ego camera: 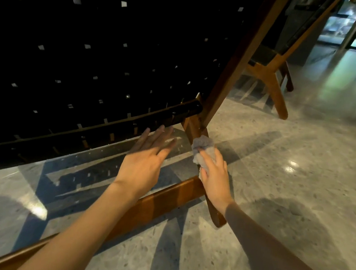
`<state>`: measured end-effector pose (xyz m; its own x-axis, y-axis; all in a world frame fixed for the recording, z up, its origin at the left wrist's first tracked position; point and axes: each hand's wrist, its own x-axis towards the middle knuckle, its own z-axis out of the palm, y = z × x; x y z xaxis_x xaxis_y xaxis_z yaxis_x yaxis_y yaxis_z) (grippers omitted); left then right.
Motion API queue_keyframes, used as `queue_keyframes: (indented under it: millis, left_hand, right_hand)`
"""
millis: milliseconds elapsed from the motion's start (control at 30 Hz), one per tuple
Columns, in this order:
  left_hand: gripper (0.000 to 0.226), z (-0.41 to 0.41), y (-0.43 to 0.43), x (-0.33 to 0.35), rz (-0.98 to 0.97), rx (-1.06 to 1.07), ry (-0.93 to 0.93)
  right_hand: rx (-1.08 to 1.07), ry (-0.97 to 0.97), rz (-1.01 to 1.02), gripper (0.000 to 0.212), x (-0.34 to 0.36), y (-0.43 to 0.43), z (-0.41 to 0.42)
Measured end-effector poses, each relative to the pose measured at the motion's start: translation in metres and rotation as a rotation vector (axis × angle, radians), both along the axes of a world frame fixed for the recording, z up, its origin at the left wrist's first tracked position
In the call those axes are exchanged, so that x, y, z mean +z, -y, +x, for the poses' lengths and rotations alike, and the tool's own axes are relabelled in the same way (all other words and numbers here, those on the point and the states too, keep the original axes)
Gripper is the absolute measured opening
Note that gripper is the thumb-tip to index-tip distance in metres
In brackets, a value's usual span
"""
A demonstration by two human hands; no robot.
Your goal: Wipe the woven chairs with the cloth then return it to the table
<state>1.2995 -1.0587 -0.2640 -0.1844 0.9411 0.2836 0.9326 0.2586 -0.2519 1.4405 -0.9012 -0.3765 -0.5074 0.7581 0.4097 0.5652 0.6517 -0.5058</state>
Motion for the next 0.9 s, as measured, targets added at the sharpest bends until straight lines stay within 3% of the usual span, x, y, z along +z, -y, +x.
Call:
queue_keyframes:
  millis: [167, 300, 433, 533, 600, 633, 733, 900]
  left_hand:
    - [0.062, 0.019, -0.002, -0.022, -0.121, -0.002, 0.192]
    - [0.063, 0.035, 0.000, -0.047, -0.278, -0.014, 0.268]
    - [0.065, 0.034, 0.009, -0.069, -0.402, -0.001, 0.271]
    - [0.070, 0.024, 0.018, -0.076, -0.465, 0.028, 0.247]
    - [0.078, 0.015, 0.022, -0.080, -0.466, 0.038, 0.236]
    - [0.080, 0.010, 0.024, -0.081, -0.460, 0.042, 0.235]
    - [0.071, -0.004, 0.028, -0.079, -0.441, 0.073, 0.277]
    - [0.064, -0.017, 0.033, -0.081, -0.426, 0.055, 0.244]
  right_hand:
    - [-0.005, 0.126, -0.113, 0.063, -0.034, 0.017, 0.035]
    - [0.027, 0.215, -0.018, 0.060, -0.065, 0.024, 0.063]
    - [-0.015, 0.260, -0.079, 0.029, -0.082, 0.031, 0.084]
    - [0.104, 0.256, 0.061, 0.049, -0.070, 0.033, 0.087]
    - [0.127, 0.134, 0.038, 0.056, -0.050, 0.032, 0.080]
    - [0.132, 0.080, 0.074, 0.059, -0.035, 0.028, 0.071]
    - [0.162, 0.158, 0.385, 0.062, 0.016, 0.011, 0.035]
    - [0.190, 0.579, 0.881, 0.050, 0.065, -0.023, -0.027]
